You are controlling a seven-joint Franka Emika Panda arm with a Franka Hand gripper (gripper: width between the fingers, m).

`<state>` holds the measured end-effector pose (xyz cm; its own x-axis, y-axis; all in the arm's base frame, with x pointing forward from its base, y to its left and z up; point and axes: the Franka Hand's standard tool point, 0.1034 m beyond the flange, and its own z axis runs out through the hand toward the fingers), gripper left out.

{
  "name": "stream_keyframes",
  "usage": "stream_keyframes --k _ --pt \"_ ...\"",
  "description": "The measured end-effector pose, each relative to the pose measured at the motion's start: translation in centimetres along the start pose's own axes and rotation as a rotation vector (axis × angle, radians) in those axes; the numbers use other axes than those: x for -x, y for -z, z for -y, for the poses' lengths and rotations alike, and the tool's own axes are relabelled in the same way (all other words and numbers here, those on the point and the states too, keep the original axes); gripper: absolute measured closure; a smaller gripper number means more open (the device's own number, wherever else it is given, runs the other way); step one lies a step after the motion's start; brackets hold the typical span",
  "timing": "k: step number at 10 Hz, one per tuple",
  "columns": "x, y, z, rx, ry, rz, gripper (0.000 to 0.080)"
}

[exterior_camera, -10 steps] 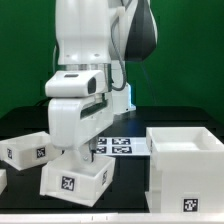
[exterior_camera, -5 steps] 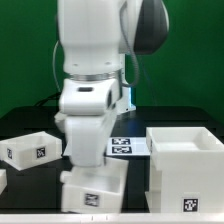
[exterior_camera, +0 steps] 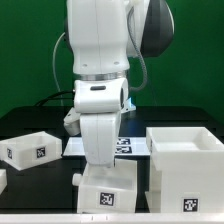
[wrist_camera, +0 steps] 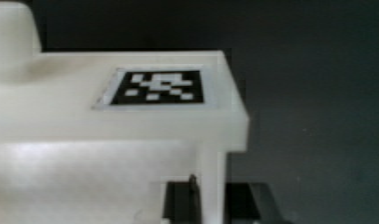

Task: Assemble drawer

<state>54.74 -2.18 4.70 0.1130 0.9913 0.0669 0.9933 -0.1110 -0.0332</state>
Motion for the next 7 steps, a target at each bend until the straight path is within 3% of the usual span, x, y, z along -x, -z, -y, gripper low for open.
stream_keyframes --k 2,7 --pt "-0.3 0.0 -0.3 0.030 0.065 -0.004 0.0761" --pt "-2.1 -0.3 -0.6 0.032 0.085 -0.008 0.0761"
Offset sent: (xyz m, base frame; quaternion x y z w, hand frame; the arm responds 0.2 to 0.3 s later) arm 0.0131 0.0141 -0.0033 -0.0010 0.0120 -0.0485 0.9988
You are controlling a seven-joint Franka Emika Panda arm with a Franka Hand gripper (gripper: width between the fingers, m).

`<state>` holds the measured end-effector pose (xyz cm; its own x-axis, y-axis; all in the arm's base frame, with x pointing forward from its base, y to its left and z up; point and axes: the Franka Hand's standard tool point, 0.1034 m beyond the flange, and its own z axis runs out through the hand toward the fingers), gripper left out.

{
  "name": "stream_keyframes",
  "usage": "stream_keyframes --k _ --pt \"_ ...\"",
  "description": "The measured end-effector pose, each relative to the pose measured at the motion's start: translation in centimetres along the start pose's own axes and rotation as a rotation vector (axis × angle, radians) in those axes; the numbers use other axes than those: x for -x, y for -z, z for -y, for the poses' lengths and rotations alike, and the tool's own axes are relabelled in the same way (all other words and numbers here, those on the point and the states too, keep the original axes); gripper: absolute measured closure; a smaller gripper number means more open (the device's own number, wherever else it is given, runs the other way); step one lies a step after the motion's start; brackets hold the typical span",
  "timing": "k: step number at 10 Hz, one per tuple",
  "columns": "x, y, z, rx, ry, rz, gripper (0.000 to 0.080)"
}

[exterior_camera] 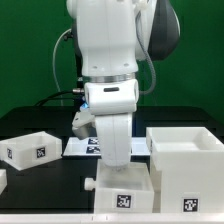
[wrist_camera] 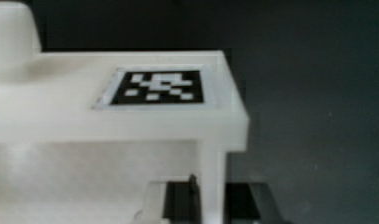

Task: Assemble drawer

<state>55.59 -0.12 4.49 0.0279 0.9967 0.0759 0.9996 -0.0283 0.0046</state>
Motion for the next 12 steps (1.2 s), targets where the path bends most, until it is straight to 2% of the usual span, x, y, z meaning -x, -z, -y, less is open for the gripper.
stream_keyframes --k 2,7,9,11,12 --pt "-0.4 -0.1 -0.4 0.003 0.010 -0.001 0.0761" --pt "-0.8 -1.3 0.0 -0.018 0.006 -0.007 0.0761" --pt "-0.9 -1.4 0.0 0.001 0.035 -0.009 0.0761" --pt "-0.8 -1.5 0.1 0.032 0.033 -0.012 0.0761" --pt "-0.8 -1.5 0.1 0.033 0.033 -0.012 0.0761"
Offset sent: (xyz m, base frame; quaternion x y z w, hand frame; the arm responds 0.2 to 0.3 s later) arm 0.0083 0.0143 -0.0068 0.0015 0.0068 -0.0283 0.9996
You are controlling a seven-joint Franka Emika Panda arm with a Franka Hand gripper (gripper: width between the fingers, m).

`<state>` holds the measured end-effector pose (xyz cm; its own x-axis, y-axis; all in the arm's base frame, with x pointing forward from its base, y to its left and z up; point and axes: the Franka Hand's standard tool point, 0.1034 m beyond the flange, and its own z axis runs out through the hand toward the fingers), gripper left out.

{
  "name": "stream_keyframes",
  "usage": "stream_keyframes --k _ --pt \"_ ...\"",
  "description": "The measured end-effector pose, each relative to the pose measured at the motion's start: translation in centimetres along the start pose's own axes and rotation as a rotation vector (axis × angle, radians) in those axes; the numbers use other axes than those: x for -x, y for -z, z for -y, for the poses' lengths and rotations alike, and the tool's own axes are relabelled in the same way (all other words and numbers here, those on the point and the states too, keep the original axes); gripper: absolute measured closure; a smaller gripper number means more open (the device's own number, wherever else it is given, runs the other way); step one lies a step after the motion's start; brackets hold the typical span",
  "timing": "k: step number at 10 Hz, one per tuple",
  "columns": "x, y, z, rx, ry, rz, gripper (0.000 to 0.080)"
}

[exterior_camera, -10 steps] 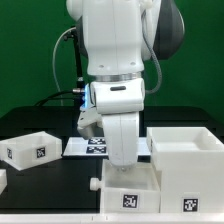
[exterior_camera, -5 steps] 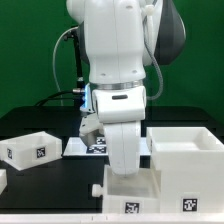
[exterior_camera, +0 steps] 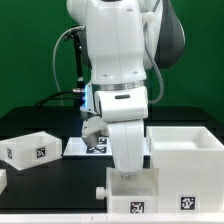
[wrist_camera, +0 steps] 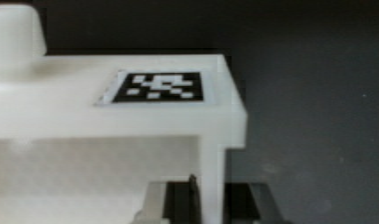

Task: Assemble drawer

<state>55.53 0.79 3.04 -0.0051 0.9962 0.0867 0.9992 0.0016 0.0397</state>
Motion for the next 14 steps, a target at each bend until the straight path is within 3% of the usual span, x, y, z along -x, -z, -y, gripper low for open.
stream_keyframes --k 3,5,9,11,12,13,14 --pt "-0.2 0.0 0.0 0.000 0.005 -0.001 0.0761" --pt "-1.1 -0.1 -0.1 0.000 0.019 -0.009 0.0761" --pt "-0.9 -0.1 0.0 -0.003 0.014 -0.009 0.0761" --pt "-0.4 0.8 -0.3 -0.022 0.008 -0.002 0.0443" --pt "0.0 1.8 -0.9 -0.018 0.004 0.003 0.0443" --pt "0.9 2.6 -1.4 -0.018 -0.003 0.009 0.0262" --pt "2.0 3.1 -1.9 -0.020 -0.013 0.014 0.0185"
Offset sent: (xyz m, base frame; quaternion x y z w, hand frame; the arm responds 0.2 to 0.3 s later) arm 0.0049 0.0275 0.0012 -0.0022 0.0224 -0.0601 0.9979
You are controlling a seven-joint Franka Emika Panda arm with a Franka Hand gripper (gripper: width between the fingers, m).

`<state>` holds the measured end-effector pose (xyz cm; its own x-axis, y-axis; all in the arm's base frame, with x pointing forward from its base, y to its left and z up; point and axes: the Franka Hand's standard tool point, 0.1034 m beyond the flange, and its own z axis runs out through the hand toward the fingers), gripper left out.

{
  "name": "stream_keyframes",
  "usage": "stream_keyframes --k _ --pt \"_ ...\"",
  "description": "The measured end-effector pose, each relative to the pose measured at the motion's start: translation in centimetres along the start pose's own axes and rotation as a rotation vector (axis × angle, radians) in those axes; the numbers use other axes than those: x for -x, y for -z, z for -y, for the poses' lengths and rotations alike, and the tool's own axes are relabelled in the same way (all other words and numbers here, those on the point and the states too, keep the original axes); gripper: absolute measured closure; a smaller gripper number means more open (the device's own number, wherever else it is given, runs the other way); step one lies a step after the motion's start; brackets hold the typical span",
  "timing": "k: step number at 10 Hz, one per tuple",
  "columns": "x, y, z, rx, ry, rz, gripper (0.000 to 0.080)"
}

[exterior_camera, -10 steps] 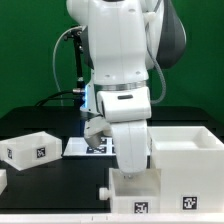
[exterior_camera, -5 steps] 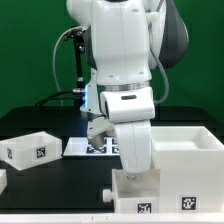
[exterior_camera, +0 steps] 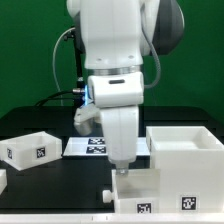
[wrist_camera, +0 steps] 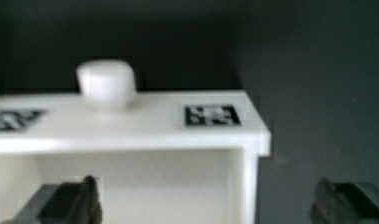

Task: Assemble drawer

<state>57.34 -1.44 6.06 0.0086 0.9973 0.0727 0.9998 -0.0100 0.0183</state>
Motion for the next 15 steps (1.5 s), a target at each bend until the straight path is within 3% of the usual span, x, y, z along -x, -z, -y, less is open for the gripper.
stream_keyframes --k 2,4,7,9,15 --pt "1.9 -0.1 -0.6 0.001 0.002 0.002 0.0156" --pt "3.6 -1.9 -0.5 -0.025 -0.012 -0.008 0.0151" --pt "3.8 -4.0 0.1 -0.045 -0.022 -0.019 0.0150" --pt "2.9 -4.4 0.5 -0.049 -0.039 -0.022 0.0150" --pt "-2.0 -4.2 1.9 -0.045 -0.079 -0.027 0.0150"
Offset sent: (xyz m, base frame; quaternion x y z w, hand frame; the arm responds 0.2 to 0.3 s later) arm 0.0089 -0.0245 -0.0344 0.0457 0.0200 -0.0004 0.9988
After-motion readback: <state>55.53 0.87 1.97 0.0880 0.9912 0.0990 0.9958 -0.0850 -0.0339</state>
